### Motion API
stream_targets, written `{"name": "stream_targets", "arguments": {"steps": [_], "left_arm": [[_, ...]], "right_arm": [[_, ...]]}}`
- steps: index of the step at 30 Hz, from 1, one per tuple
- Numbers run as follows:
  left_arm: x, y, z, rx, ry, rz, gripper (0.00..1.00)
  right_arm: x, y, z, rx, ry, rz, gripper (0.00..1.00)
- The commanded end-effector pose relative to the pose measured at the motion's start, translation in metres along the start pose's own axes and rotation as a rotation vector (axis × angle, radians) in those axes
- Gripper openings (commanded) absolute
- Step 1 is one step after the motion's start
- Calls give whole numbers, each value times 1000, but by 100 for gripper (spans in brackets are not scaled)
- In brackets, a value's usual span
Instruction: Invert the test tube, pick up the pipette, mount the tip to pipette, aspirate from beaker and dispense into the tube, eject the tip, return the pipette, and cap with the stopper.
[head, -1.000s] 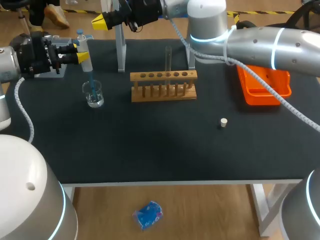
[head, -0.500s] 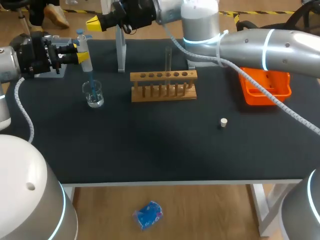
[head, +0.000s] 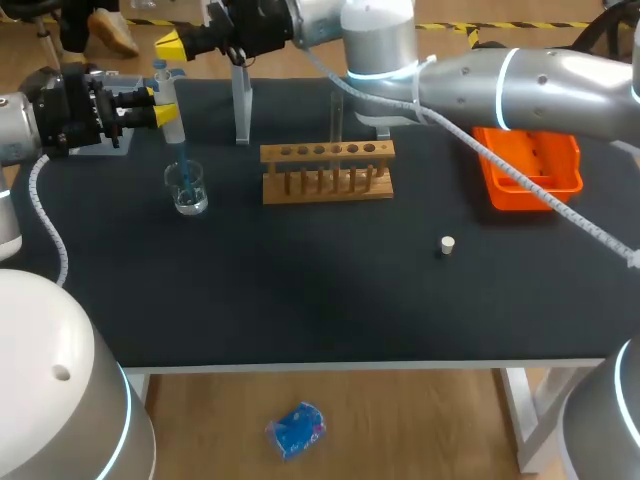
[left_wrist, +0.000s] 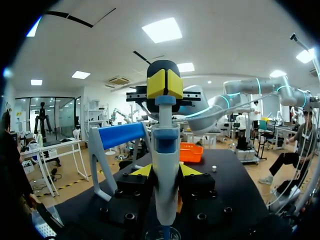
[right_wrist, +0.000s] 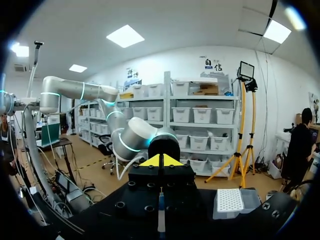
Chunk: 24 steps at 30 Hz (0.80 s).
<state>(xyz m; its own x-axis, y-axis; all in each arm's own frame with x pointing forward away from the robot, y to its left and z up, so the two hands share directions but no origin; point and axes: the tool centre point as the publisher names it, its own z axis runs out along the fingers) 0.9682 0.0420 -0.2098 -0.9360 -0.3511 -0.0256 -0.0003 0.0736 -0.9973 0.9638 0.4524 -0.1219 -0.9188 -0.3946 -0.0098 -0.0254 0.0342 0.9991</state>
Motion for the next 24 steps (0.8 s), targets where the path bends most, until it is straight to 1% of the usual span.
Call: {"name": "stream_targets", "arguments": {"steps": [1,10,24], "left_arm": [[0,0,0,0,-1,1,0],[0,0,0,0,-1,1,0],[0,0,0,0,-1,1,0]], "right_arm": [[-7,-1,2,2,41,2,0],[-9,-3,7,0,56,5,0],[-5,-8,11,-10,68,18,0]]}}
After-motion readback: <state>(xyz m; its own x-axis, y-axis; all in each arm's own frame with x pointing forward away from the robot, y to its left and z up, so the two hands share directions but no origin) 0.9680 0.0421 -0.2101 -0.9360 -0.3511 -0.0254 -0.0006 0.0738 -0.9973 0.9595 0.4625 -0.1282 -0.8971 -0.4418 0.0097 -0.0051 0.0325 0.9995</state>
